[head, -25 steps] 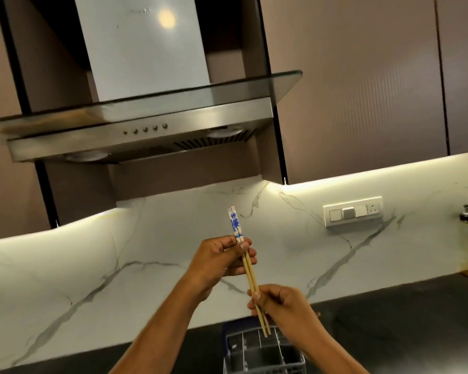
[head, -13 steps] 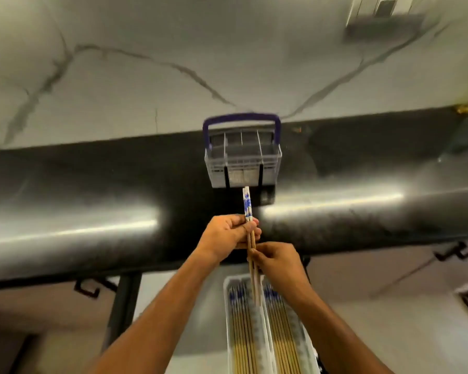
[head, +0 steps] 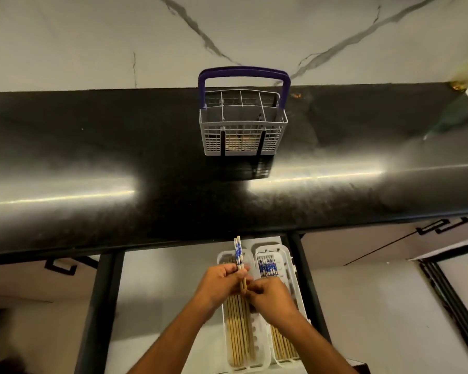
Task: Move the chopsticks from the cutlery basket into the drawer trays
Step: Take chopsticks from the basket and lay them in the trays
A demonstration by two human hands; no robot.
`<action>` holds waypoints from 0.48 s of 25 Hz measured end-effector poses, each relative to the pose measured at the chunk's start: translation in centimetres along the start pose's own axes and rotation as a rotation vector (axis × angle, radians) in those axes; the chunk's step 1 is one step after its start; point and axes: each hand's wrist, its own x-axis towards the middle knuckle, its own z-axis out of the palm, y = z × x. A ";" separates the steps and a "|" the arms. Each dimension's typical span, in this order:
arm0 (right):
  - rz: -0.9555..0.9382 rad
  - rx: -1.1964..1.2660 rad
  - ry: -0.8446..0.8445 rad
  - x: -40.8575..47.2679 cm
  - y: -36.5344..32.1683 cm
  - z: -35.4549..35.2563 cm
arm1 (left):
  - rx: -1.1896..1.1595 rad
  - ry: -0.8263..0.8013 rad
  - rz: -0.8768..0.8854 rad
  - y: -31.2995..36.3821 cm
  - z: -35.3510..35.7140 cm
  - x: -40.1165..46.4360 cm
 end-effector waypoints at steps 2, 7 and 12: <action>0.030 -0.070 0.000 -0.5 0.4 0.9 | 0.075 -0.016 -0.006 -1.0 -0.7 -0.3; 0.150 -0.367 0.153 -0.4 0.4 2.5 | 0.478 0.257 -0.009 -3.5 -2.4 -0.3; 0.186 -0.639 0.148 0.7 -1.2 3.9 | 0.695 0.200 -0.183 -4.4 -2.5 0.1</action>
